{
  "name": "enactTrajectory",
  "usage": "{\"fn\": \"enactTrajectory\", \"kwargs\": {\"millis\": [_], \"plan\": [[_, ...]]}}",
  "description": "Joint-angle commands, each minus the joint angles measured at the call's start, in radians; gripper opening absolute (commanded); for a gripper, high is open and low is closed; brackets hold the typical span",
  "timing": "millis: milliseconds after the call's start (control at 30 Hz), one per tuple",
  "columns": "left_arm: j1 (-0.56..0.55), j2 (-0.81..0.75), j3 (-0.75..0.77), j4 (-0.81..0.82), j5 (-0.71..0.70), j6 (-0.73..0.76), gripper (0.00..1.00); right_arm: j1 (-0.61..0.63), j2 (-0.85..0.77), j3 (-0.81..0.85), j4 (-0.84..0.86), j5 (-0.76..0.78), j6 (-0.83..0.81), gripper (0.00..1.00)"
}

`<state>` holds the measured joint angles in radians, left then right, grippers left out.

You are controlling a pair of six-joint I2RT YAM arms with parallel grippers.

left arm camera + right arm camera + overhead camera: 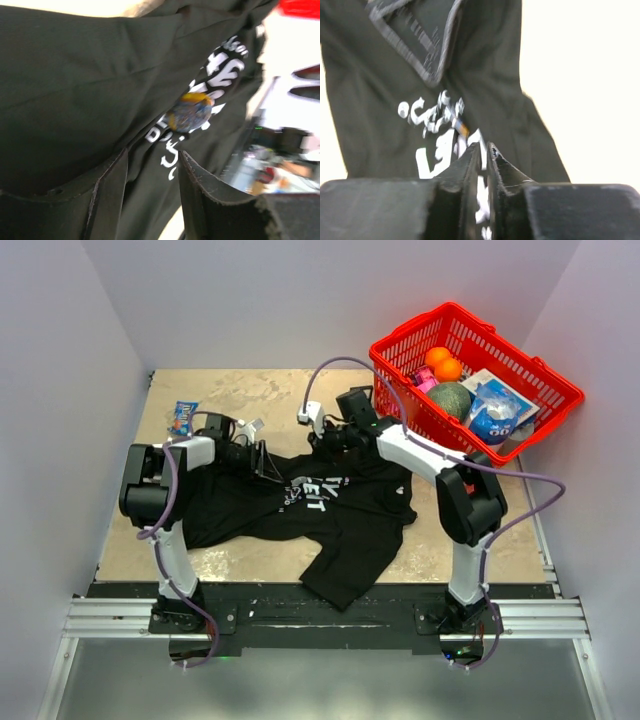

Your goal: Remove the brooch from the garment

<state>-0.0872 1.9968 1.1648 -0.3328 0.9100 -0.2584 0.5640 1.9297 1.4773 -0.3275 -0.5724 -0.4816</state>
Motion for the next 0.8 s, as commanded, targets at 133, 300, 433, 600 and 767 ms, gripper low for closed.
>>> {"fn": "enactTrajectory", "kwargs": {"millis": [133, 300, 433, 600, 767], "plan": [[-0.016, -0.095, -0.001, -0.109, -0.138, 0.199, 0.47, 0.066, 0.129, 0.115, 0.084, -0.015, 0.083, 0.13], [-0.045, -0.112, -0.007, -0.114, -0.146, 0.220, 0.47, 0.073, 0.138, 0.106, 0.038, -0.015, 0.016, 0.11], [-0.054, -0.099, -0.005, -0.107, -0.139, 0.219, 0.47, 0.086, 0.094, 0.040, 0.007, -0.026, -0.046, 0.09], [-0.066, -0.050, 0.032, -0.097, -0.099, 0.189, 0.46, 0.123, 0.043, -0.058, 0.002, -0.001, -0.089, 0.08], [-0.071, -0.013, 0.058, -0.078, -0.039, 0.148, 0.46, 0.157, 0.046, -0.126, 0.053, 0.048, -0.036, 0.09]]}}
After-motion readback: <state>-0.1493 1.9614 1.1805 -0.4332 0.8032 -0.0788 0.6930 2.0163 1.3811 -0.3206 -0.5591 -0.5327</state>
